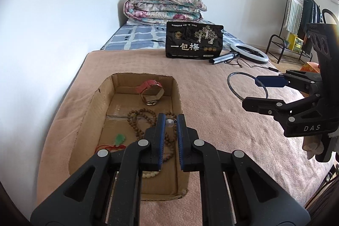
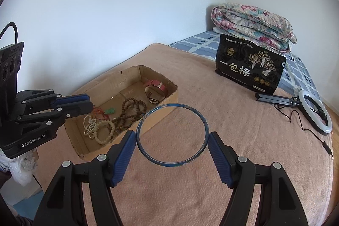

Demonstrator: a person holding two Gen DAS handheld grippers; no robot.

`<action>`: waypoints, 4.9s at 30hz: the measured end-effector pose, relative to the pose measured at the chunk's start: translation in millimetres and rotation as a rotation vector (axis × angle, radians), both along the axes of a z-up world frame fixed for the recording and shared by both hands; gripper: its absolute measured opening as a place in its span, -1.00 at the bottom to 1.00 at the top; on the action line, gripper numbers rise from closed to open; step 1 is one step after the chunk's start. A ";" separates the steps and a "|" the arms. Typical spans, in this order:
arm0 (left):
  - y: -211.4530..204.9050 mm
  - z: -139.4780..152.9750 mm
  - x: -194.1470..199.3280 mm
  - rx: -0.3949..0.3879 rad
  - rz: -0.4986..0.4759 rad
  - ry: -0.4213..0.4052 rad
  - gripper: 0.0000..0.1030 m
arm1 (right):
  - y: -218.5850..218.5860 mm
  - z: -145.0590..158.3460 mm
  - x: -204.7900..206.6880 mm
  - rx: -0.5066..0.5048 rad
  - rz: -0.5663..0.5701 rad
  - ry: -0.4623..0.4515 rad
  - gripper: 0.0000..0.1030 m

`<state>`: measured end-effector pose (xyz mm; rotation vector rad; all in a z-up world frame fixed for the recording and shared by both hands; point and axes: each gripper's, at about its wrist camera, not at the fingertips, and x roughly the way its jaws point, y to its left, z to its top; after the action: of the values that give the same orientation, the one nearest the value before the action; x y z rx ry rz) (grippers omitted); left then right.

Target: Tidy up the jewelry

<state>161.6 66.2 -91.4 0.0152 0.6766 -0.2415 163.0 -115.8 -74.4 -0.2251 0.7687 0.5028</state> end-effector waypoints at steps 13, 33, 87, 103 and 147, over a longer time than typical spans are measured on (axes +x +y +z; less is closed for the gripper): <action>45.2 -4.4 22.2 0.005 0.070 0.001 -0.82 | 57.8 -7.0 33.0 0.013 0.058 0.014 0.40; 68.4 -21.8 38.2 -0.015 0.097 0.029 -0.82 | 96.6 -26.3 67.1 0.044 0.065 0.071 0.40; 52.6 18.9 -12.6 0.014 0.134 -0.027 -0.06 | 83.1 25.1 33.4 0.049 -0.007 0.007 0.72; 29.0 56.6 -67.4 0.029 0.125 -0.086 0.10 | 51.5 64.1 -28.8 0.026 -0.071 -0.098 0.97; 14.8 74.7 -120.2 0.111 0.255 -0.134 0.99 | 19.9 78.2 -69.4 0.011 -0.137 -0.172 0.99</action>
<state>41.4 80.9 -16.6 0.0503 0.5512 0.0426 93.6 -95.9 3.7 -0.2014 0.6086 0.3531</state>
